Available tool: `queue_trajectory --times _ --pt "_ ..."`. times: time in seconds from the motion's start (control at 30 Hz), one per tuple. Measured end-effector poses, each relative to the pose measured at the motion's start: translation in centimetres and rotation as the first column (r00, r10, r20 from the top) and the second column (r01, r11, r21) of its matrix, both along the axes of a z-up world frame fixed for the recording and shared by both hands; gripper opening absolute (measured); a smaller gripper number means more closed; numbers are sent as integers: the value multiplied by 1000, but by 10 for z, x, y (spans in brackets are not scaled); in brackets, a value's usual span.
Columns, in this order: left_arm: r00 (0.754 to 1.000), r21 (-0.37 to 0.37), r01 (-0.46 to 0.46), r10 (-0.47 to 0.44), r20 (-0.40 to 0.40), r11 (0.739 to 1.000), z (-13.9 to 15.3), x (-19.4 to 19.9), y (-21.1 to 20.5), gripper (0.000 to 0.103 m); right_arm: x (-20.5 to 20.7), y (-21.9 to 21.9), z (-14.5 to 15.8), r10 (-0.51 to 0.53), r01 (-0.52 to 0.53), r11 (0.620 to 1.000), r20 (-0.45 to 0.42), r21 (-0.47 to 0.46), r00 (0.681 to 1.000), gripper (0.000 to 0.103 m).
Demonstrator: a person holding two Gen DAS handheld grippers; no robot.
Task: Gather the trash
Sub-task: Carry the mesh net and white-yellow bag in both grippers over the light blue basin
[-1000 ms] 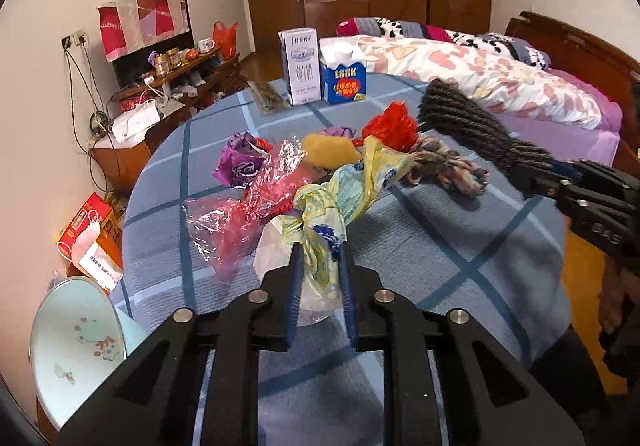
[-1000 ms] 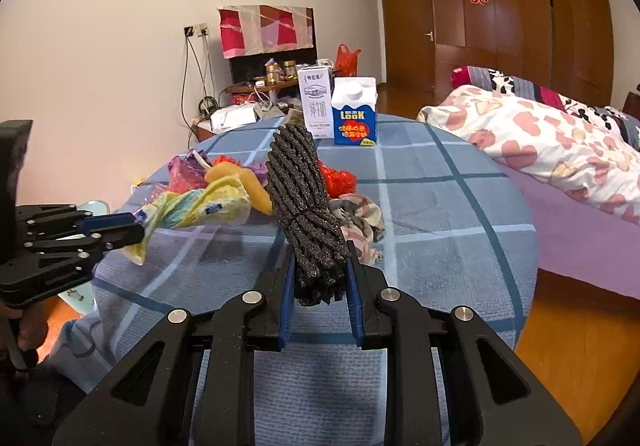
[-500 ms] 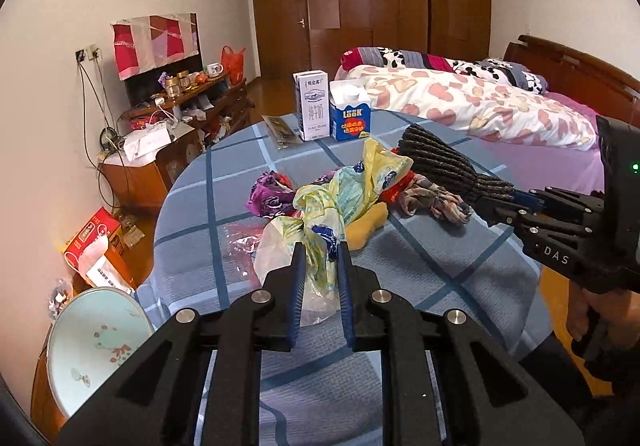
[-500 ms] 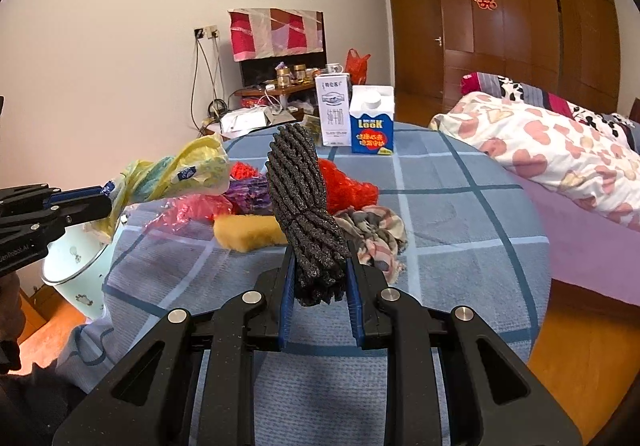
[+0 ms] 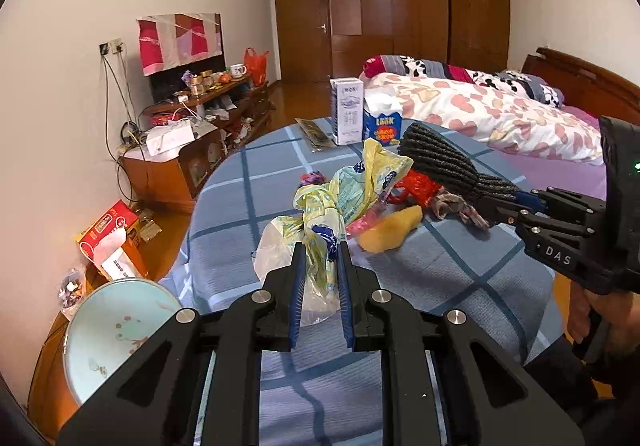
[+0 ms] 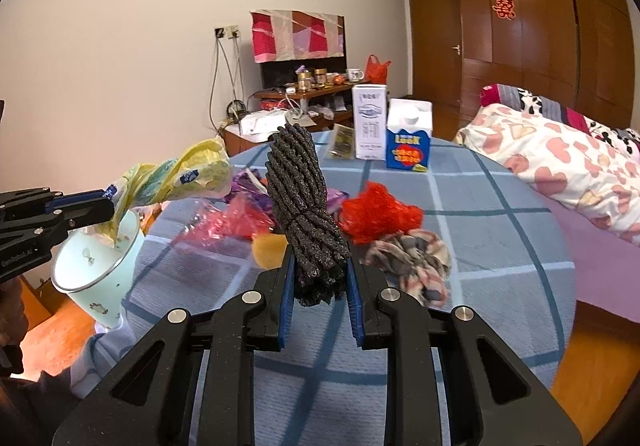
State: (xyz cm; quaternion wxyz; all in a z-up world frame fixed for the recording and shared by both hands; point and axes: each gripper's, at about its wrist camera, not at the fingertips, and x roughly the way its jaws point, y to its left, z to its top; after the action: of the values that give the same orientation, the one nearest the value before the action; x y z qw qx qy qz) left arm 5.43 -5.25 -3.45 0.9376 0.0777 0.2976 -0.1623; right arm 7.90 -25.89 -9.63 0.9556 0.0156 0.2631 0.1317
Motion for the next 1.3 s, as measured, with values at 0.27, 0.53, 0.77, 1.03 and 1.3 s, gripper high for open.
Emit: queue_trajectory --times 0.27,0.53,0.77,1.03,1.3 --pt "998 -11 -49 49 28 999 13 -9 30 15 6 23 10 37 -37 999 17 1 999 24" --pt "990 9 -141 140 13 990 8 -9 71 15 11 49 14 81 -81 997 19 -2 996 24" --pt "974 34 -223 224 -22 974 -9 -12 110 15 19 84 18 146 -145 989 24 -14 989 24" --pt "946 41 -319 321 -44 947 -22 -18 155 15 28 135 14 238 -237 970 16 -45 971 24" --pt "923 49 -377 379 -61 925 -29 -24 183 15 38 184 9 320 -319 945 3 -72 948 24"
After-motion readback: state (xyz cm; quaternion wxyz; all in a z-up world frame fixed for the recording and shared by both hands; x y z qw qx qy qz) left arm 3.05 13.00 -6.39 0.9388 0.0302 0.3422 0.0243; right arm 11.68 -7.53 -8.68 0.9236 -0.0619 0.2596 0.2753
